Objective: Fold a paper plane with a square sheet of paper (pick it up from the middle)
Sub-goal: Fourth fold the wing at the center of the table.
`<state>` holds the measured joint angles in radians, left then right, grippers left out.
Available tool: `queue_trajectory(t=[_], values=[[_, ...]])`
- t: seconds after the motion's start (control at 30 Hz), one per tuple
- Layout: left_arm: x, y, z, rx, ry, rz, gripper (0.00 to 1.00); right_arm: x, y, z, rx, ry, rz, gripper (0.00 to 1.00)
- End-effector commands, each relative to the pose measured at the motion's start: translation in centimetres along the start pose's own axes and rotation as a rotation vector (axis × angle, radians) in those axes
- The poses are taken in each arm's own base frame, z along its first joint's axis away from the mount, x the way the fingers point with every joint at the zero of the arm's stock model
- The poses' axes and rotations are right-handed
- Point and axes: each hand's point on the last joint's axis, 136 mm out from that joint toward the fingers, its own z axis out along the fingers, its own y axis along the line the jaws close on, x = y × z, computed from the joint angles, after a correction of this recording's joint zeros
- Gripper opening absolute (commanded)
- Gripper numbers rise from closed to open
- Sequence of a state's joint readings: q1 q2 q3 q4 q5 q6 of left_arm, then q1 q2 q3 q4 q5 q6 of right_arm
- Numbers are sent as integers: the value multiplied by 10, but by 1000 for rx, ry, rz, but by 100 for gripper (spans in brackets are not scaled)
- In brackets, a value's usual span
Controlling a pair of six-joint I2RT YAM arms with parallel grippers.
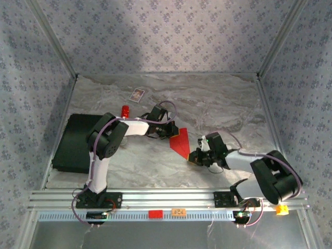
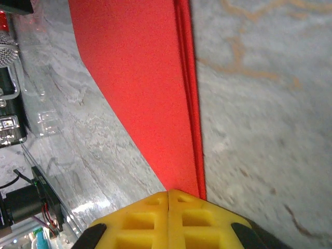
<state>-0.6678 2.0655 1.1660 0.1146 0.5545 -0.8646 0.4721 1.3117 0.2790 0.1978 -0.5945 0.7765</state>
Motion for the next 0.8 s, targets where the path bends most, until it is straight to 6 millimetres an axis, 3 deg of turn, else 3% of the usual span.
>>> queue_trajectory(t=[0.0,0.1,0.43,0.77], values=[[16,58,10,-164,29,-80,0,35,-36,-4,104,60,99,5],[17,57,10,-161,29,-81,0,36,-37,-9,114,43,103,5],[17,53,8,-148,26,-87,0,-4,6,-34,81,-68,35,11],[13,47,5,-133,15,-81,0,-19,7,-34,80,-124,94,23]])
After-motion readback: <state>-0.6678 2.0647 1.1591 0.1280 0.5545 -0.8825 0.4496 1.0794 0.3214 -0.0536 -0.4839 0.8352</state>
